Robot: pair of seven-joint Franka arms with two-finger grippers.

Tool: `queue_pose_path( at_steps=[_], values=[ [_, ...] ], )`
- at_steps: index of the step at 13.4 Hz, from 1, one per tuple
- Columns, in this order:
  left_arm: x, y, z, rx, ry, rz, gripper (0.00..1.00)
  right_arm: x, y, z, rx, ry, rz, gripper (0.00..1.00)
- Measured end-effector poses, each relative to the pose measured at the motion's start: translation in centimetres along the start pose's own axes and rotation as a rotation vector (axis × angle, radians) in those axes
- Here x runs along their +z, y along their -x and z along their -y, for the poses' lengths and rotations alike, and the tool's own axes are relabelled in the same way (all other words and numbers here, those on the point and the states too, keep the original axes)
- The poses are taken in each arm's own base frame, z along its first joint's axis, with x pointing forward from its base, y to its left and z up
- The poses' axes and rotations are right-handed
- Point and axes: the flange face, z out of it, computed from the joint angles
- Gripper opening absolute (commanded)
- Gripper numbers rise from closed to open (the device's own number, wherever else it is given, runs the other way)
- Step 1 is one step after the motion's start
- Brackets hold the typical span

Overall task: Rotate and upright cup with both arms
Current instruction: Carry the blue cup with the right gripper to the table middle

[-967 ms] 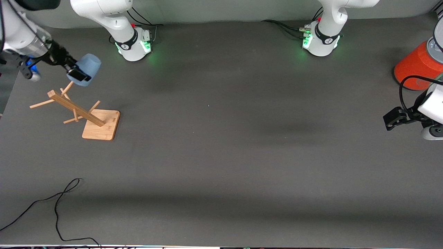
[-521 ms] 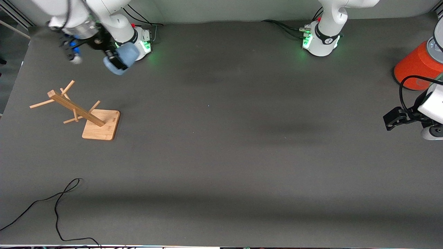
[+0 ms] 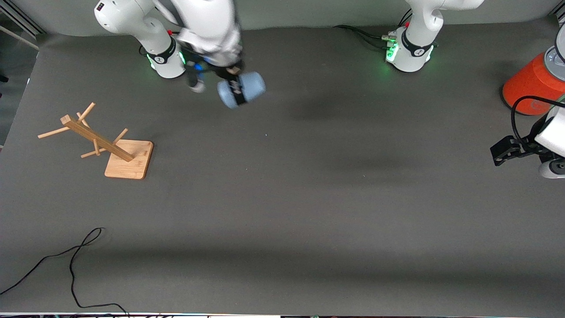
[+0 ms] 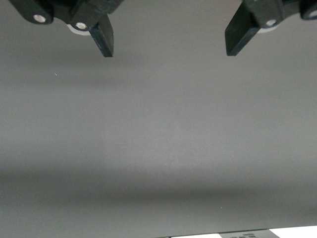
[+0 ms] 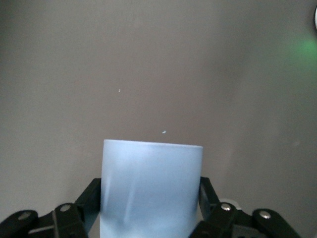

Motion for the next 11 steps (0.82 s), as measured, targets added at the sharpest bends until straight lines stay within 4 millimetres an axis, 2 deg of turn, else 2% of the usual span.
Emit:
queue_pose_path(
  at_steps=[3,7,9,11],
  values=[
    [-0.1,0.0,0.0,0.001,0.0,0.0,1.0,6.6,7.4,4.0,0.116,0.01,-0.058,0.28],
    [-0.2,0.0,0.0,0.003,0.0,0.001,1.0,14.9,15.6,6.6,0.21,-0.026,-0.088,0.28],
    [-0.2,0.0,0.0,0.004,0.0,0.001,1.0,19.5,18.4,6.7,0.232,-0.05,-0.085,0.28],
    [-0.2,0.0,0.0,0.004,0.0,0.0,1.0,23.9,19.8,6.7,0.248,-0.056,-0.094,0.28]
  ],
)
